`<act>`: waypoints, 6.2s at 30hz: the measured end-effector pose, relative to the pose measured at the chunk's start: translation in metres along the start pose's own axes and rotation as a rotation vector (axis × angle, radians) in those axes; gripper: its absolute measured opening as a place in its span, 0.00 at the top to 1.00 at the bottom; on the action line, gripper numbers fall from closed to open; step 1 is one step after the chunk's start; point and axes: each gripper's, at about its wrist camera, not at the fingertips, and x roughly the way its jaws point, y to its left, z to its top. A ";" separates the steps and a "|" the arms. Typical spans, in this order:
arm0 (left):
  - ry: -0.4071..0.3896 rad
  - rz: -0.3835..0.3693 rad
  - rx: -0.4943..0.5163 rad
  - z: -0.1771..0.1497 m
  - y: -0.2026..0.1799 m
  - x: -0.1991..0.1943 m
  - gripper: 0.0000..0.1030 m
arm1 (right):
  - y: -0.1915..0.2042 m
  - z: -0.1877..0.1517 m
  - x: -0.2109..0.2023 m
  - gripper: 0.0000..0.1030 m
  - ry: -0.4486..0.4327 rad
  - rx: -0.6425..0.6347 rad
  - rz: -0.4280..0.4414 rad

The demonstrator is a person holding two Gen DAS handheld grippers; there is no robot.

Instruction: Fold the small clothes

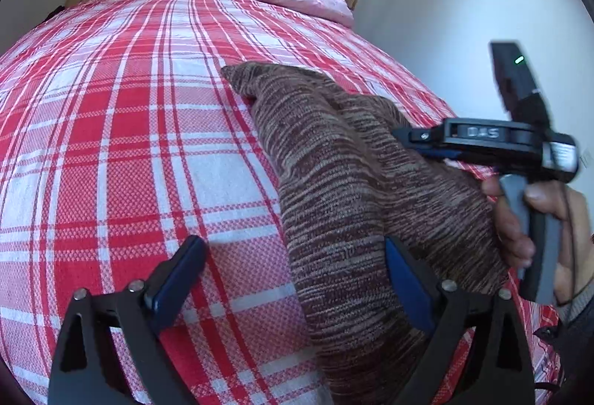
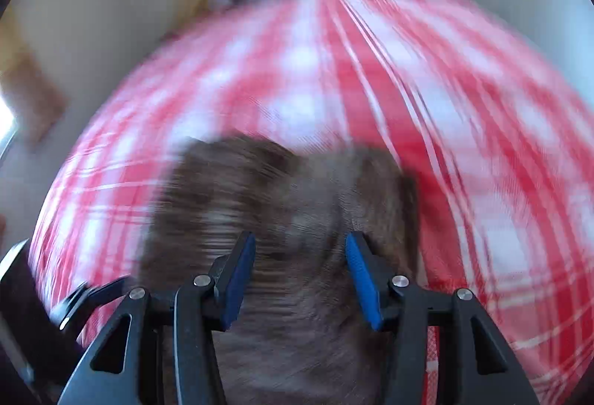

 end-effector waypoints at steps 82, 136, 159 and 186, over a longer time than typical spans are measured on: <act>0.074 0.032 0.073 -0.016 -0.030 0.002 0.12 | -0.093 0.018 0.022 0.51 -0.075 0.116 0.260; -0.072 0.025 0.093 -0.029 -0.015 -0.099 0.82 | -0.012 0.000 -0.035 0.84 -0.144 0.091 0.448; -0.190 0.166 0.003 -0.098 0.040 -0.225 0.82 | 0.148 -0.044 -0.038 0.84 -0.080 -0.032 0.655; -0.216 0.334 -0.207 -0.181 0.135 -0.282 0.82 | 0.321 -0.089 0.008 0.85 0.051 -0.185 0.708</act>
